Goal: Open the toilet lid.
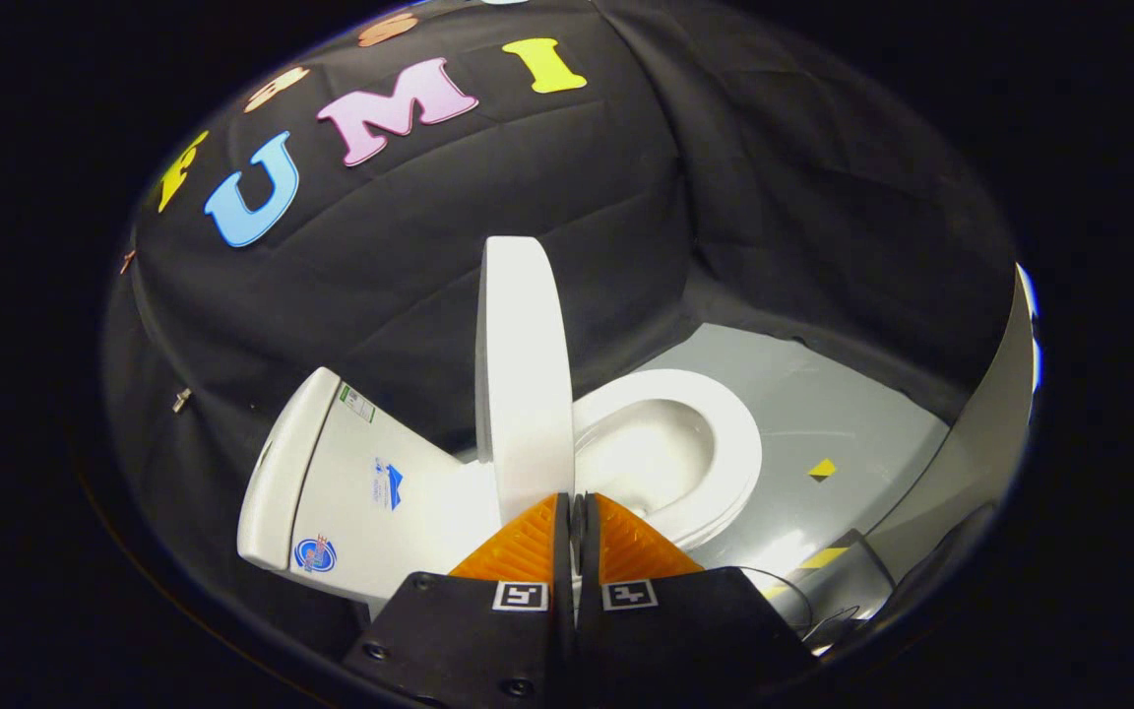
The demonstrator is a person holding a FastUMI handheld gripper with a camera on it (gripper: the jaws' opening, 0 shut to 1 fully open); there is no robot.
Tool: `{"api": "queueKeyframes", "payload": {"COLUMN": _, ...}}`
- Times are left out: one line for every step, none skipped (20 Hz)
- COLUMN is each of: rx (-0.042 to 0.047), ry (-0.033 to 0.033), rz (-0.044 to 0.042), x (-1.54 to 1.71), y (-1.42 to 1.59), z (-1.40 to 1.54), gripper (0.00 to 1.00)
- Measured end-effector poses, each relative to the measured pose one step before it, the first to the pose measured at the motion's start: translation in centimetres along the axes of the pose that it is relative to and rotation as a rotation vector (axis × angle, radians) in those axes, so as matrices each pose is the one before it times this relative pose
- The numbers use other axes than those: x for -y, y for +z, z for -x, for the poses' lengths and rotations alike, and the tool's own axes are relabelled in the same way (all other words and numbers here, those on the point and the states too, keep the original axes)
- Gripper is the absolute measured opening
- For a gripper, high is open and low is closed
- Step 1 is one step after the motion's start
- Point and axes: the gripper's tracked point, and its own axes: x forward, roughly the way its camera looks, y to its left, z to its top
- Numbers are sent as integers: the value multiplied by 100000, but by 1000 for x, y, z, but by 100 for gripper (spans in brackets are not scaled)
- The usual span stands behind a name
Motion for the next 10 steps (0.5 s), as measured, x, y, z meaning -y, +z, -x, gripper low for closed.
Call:
{"api": "queueKeyframes", "payload": {"rx": 1501, "ry": -660, "rz": 2276, "x": -794, "y": 33, "z": 358, "gripper": 6}}
{"api": "queueKeyframes", "payload": {"rx": 1427, "ry": -320, "rz": 2179, "x": -974, "y": 77, "z": 367, "gripper": 5}}
{"api": "queueKeyframes", "payload": {"rx": 1251, "ry": -55, "rz": 2051, "x": -923, "y": -58, "z": 275, "gripper": 5}}
{"api": "queueKeyframes", "payload": {"rx": 1172, "ry": 144, "rz": 1744, "x": -928, "y": -14, "z": 367, "gripper": 6}}
{"api": "queueKeyframes", "payload": {"rx": 1005, "ry": 204, "rz": 1663, "x": -970, "y": 29, "z": 354, "gripper": 6}}
{"api": "queueKeyframes", "payload": {"rx": 1199, "ry": -37, "rz": 1674, "x": -981, "y": -2, "z": 326, "gripper": 6}}
{"api": "queueKeyframes", "payload": {"rx": 1167, "ry": -259, "rz": 1527, "x": -905, "y": 37, "z": 238, "gripper": 5}}
{"api": "queueKeyframes", "payload": {"rx": 1356, "ry": -151, "rz": 1743, "x": -923, "y": 15, "z": 300, "gripper": 6}}
{"api": "queueKeyframes", "payload": {"rx": 1121, "ry": 163, "rz": 1464, "x": -1064, "y": -48, "z": 203, "gripper": 6}}
{"api": "queueKeyframes", "payload": {"rx": 1381, "ry": 124, "rz": 1848, "x": -1133, "y": -120, "z": 251, "gripper": 6}}
